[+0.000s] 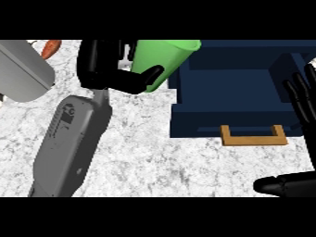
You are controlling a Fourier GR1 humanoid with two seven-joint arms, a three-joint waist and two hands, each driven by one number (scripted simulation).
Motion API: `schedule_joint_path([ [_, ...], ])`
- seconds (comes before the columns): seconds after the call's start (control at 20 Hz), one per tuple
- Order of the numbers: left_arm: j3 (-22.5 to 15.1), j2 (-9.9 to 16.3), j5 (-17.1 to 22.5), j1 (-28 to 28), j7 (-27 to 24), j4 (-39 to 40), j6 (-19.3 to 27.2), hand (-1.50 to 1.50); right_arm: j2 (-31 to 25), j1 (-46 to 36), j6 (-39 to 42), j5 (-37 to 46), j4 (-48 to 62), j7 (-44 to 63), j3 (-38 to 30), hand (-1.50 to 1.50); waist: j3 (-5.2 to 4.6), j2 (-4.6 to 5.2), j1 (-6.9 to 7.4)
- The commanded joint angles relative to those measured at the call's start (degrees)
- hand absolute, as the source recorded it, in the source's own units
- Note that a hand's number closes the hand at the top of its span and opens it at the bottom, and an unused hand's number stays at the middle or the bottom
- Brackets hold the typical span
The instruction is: Pick up the cup, place it into the drawer and close the drawer
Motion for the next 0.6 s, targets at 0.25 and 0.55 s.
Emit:
schedule_joint_path([
  [0.25,-0.5,-0.1,0.5,-11.4,-0.6,14.7,2.4,1.5,-1.1,-0.9,0.4,-1.4,-1.3,1.7,-1.1,-1.5,-0.01,0.14,-0.41],
  [0.55,-6.3,-0.2,2.6,-21.5,4.2,20.6,12.2,1.5,1.3,1.9,-0.2,1.0,-2.0,0.1,2.0,-1.5,0.02,0.11,-1.06],
])
